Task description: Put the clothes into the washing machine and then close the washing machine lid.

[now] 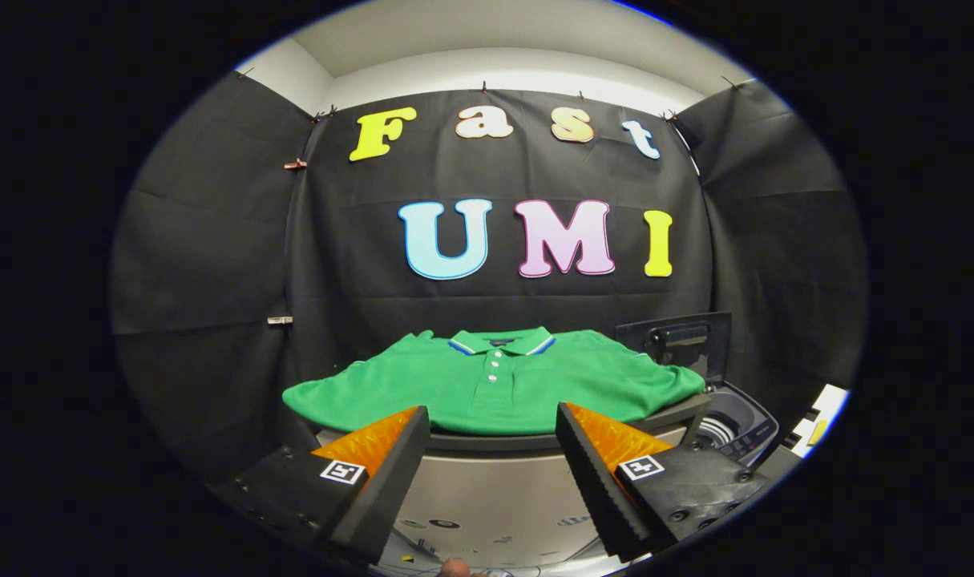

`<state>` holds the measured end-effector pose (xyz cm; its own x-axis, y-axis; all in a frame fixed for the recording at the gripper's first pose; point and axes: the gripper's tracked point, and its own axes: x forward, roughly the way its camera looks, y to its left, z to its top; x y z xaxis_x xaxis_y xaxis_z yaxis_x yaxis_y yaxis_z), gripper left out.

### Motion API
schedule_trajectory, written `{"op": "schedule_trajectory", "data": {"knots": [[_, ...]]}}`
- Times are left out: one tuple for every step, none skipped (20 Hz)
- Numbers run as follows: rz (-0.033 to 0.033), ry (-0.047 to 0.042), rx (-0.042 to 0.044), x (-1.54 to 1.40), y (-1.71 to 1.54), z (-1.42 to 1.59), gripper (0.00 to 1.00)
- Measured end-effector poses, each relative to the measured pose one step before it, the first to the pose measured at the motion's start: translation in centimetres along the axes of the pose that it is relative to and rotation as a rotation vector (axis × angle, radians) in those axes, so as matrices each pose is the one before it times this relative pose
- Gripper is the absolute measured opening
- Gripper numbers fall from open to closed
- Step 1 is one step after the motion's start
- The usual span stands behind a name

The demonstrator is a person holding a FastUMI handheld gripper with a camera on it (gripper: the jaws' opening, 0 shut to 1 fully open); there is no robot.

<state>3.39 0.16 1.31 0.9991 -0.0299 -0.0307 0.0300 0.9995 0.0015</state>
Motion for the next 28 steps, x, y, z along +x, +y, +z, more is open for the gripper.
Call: {"op": "schedule_trajectory", "data": {"knots": [[0.00119,-0.00637,0.00248,0.469,0.034,0.553,0.99],[-0.00494,-0.00044,0.0029,0.571,-0.096,0.56,0.99],[-0.00946,0.00003,0.00643,0.664,-0.234,0.503,0.99],[-0.00534,0.00291,0.00704,0.681,-0.025,0.396,0.99],[-0.00293,0.00244,0.00367,0.849,0.113,0.506,0.99],[-0.0003,0.00811,0.00271,0.884,0.223,0.397,0.99],[0.00381,0.01215,0.00079,0.955,0.207,0.473,0.99],[-0.00269,0.01615,-0.00219,0.988,0.091,0.242,0.99],[-0.00534,0.02562,-0.00936,0.975,-0.07,0.169,0.98],[0.00311,0.02136,-0.01676,0.904,0.149,0.291,0.99],[-0.00984,0.01327,-0.02168,1.013,0.04,0.432,0.99],[-0.00147,0.02754,-0.01269,0.993,-0.155,0.148,0.99],[-0.00134,0.01538,-0.00162,0.94,0.133,0.321,0.99],[0.00057,0.02336,0.00729,0.984,0.07,0.329,0.99],[-0.00522,0.03251,0.00774,0.902,0.051,0.169,0.99],[-0.00334,0.01335,0.00982,0.922,-0.078,0.416,0.99],[-0.00774,0.04494,0.00901,0.982,-0.055,-0.052,0.99],[-0.00014,0.03394,0.007,0.888,0.042,-0.1,0.99],[-0.00936,0.04693,0.00012,0.957,-0.129,-0.479,0.98],[-0.00092,0.04815,0.00032,0.838,0.082,-0.617,0.99],[-0.01453,0.04363,-0.00776,0.787,-0.188,-0.406,0.99],[-0.01282,0.05064,-0.01514,0.706,-0.254,-0.776,0.99],[-0.02897,0.05281,-0.02288,0.711,-0.579,-0.877,0.99],[-0.00764,0.05366,-0.03028,0.996,-0.262,-0.791,0.99],[-0.00904,0.0568,-0.00947,0.263,-0.34,-0.652,0.99],[0.00215,0.04795,0.00901,0.248,0.094,-0.556,0.99],[0.00442,0.02569,0.02258,0.337,-0.443,-0.101,0.99],[0.01527,0.04482,0.02589,0.365,0.193,-0.682,0.99]]}}
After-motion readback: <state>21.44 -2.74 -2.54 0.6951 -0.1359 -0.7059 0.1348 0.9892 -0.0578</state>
